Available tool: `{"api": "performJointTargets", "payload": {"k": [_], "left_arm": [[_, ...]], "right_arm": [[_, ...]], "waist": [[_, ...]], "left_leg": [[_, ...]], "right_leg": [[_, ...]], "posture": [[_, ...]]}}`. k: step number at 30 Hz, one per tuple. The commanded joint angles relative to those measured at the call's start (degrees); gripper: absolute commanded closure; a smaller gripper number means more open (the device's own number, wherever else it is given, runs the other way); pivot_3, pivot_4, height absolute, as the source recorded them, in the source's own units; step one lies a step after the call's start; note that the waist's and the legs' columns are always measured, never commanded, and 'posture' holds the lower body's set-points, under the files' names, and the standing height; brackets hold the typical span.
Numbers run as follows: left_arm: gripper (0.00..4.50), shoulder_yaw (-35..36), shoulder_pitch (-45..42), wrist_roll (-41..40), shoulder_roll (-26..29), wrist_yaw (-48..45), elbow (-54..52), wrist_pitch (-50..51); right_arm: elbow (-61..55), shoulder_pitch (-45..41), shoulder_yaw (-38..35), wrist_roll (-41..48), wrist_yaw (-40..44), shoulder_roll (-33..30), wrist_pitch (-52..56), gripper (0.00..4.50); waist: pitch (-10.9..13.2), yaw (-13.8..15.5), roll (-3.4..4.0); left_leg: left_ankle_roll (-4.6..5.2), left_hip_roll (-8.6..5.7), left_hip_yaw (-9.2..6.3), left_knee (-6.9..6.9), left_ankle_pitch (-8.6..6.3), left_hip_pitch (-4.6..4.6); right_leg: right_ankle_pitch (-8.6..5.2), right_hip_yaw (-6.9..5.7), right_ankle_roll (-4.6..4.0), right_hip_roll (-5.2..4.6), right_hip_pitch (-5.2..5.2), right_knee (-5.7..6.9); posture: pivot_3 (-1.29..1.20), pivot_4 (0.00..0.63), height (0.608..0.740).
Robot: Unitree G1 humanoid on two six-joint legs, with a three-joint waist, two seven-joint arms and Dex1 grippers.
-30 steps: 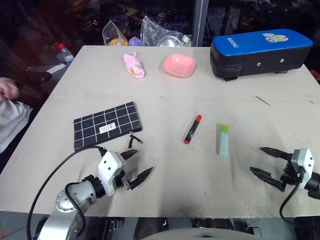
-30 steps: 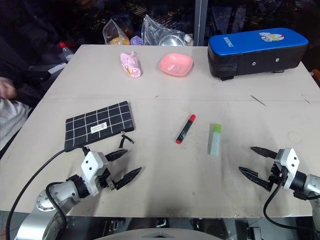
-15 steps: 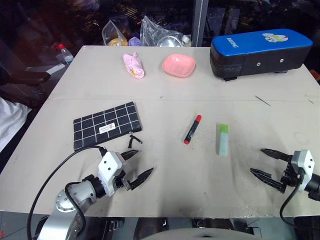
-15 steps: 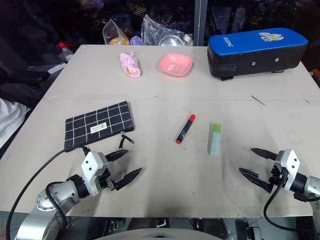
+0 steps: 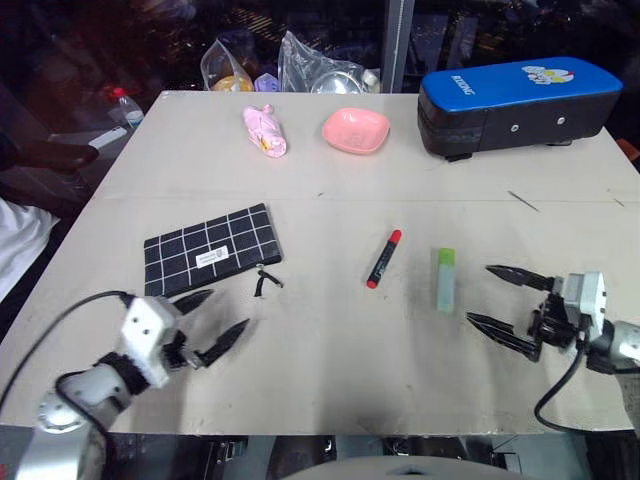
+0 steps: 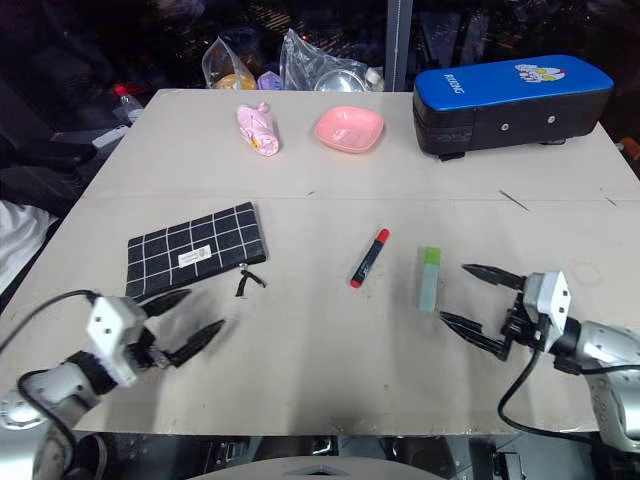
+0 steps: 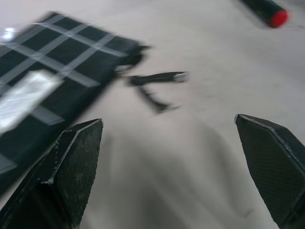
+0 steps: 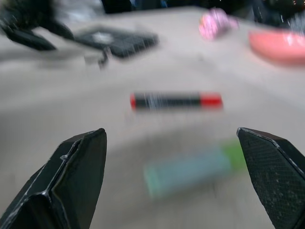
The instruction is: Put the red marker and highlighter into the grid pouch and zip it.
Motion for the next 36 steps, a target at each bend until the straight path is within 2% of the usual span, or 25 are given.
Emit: {"api": "performJointTargets", "payload": {"k": [1, 6, 12, 16, 20, 26, 29, 36], "left_arm": [[0.0, 6.84, -1.37, -0.43, 2.96, -1.89, 7.58, -3.37], [0.0, 9.68, -5.89, 2.87, 6.38, -1.1, 18.57, -7.95], [0.0, 7.89, -11.54, 14.12, 14.69, -0.65, 35.77, -28.79], [0.0, 5.27, -17.21, 21.91, 19.24, 5.97, 47.92, -40.68], [0.0, -0.59, -22.35, 30.84, 23.66, 13.01, 58.3, -52.25], [0.0, -12.36, -32.25, 42.86, 26.25, 22.11, 66.23, -61.5], [0.0, -18.47, -37.12, 49.42, 26.85, 26.76, 68.49, -63.31], [0.0, -27.64, -40.98, 55.63, 26.89, 32.37, 69.36, -72.8]], "right_arm": [[-5.55, -2.5, 2.3, 2.22, -1.75, 0.68, 3.3, 0.08], [-6.53, -4.14, 3.01, 2.27, -2.81, 1.05, 5.18, 0.08], [-6.48, -4.13, 2.93, 1.77, -2.95, 1.46, 5.19, 0.08], [-6.69, -3.71, 2.73, 1.49, -3.06, 1.62, 5.05, 0.08], [-6.92, -3.22, 2.43, 1.38, -3.15, 1.62, 4.85, 0.08], [-6.39, -3.28, 1.83, 1.37, -2.9, 1.42, 4.59, 0.08], [-6.17, -3.07, 1.64, 1.23, -2.79, 1.45, 4.28, 0.08], [-6.01, -2.06, 0.79, 0.86, -3.18, 1.6, 3.25, 0.08]], "waist": [[0.01, 0.06, 0.01], [0.02, 0.49, -0.18], [0.02, 0.13, -0.48], [0.02, 0.08, -0.47], [0.03, 0.07, -0.47], [0.01, 0.24, -0.5], [0.02, 0.32, -0.52], [0.02, 0.41, -0.47]], "left_leg": [[0.0, 0.0, -0.02, 0.0, 0.0, 0.0], [0.01, -0.13, -0.03, 0.01, -0.01, -0.08], [0.0, -0.09, -0.08, 0.0, -0.01, -0.09], [0.0, -0.09, -0.07, -0.05, -0.01, -0.09], [0.01, -0.1, -0.05, -0.07, -0.01, -0.1], [0.02, -0.13, 0.01, -0.05, -0.01, -0.12], [0.02, -0.12, 0.09, -0.05, 0.0, -0.13], [0.02, -0.12, 0.17, -0.03, 0.0, -0.08]], "right_leg": [[-0.01, -0.04, -0.01, 0.0, 0.0, 0.0], [-0.04, -0.16, -0.07, -0.2, -0.02, -0.03], [-0.04, -0.23, -0.1, -0.23, -0.02, -0.04], [-0.04, -0.22, -0.1, -0.28, -0.04, -0.04], [-0.03, -0.23, -0.09, -0.3, -0.06, -0.04], [0.05, -0.28, 0.05, -0.27, -0.06, -0.02], [0.06, -0.37, 0.08, -0.2, -0.07, 0.05], [0.07, -0.35, 0.14, -0.13, -0.1, 0.17]], "posture": [[0.0, 0.15, 0.74], [0.0, 0.15, 0.74], [0.0, 0.15, 0.74], [0.0, 0.15, 0.74], [0.0, 0.15, 0.74], [0.0, 0.15, 0.74], [0.0, 0.15, 0.74], [0.0, 0.15, 0.74]]}}
